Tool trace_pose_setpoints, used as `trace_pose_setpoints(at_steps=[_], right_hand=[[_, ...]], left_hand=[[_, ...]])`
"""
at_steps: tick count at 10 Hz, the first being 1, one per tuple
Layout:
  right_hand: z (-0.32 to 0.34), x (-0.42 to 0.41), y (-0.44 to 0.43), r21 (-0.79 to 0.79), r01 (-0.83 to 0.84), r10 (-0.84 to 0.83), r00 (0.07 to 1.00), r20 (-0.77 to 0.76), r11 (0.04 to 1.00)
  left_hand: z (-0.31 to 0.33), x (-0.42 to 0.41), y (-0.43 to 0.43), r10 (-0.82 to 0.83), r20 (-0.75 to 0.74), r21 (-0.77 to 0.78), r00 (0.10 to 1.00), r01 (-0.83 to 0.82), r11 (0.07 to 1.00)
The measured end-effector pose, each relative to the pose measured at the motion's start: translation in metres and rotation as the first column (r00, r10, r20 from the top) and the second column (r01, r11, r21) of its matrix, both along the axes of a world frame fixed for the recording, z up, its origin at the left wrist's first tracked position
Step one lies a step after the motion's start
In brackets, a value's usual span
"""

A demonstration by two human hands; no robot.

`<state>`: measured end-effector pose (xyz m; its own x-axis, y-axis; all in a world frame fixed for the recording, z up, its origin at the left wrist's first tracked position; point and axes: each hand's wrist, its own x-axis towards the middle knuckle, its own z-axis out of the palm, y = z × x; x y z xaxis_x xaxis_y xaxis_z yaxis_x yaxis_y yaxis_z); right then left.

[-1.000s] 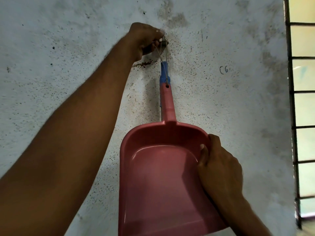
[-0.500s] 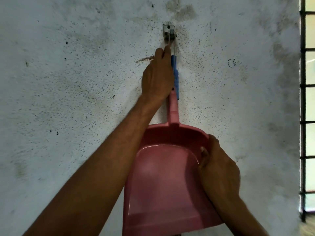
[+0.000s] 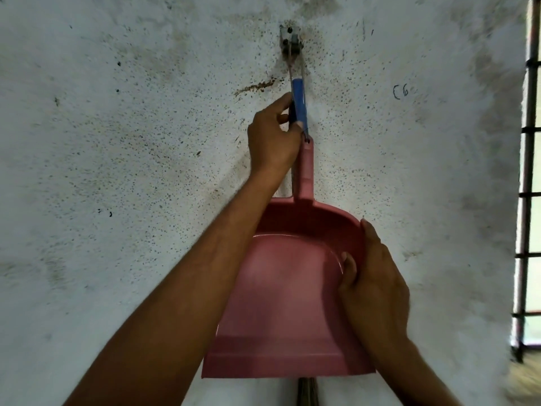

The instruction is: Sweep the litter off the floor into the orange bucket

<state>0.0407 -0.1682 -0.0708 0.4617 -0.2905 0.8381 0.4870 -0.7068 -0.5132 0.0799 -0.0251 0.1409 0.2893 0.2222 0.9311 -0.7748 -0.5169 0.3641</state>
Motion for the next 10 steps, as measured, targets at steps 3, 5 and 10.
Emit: trace_pose_setpoints(at_steps=[3, 5, 10], right_hand=[[-0.005, 0.0, -0.007, -0.04, 0.014, -0.013, 1.0, 0.018, 0.999], [-0.009, -0.002, -0.015, -0.086, -0.022, 0.02, 1.0, -0.022, 0.996], [-0.01, -0.046, -0.029, -0.176, 0.001, 0.002, 1.0, 0.016, 0.984]], left_hand=[[-0.006, -0.018, -0.003, -0.29, -0.096, -0.236, 0.952, 0.262, 0.936], [-0.023, -0.027, -0.007, -0.259, -0.135, -0.228, 0.956, 0.225, 0.947], [-0.092, -0.097, 0.009, 0.069, -0.164, -0.019, 0.984, -0.073, 0.997]])
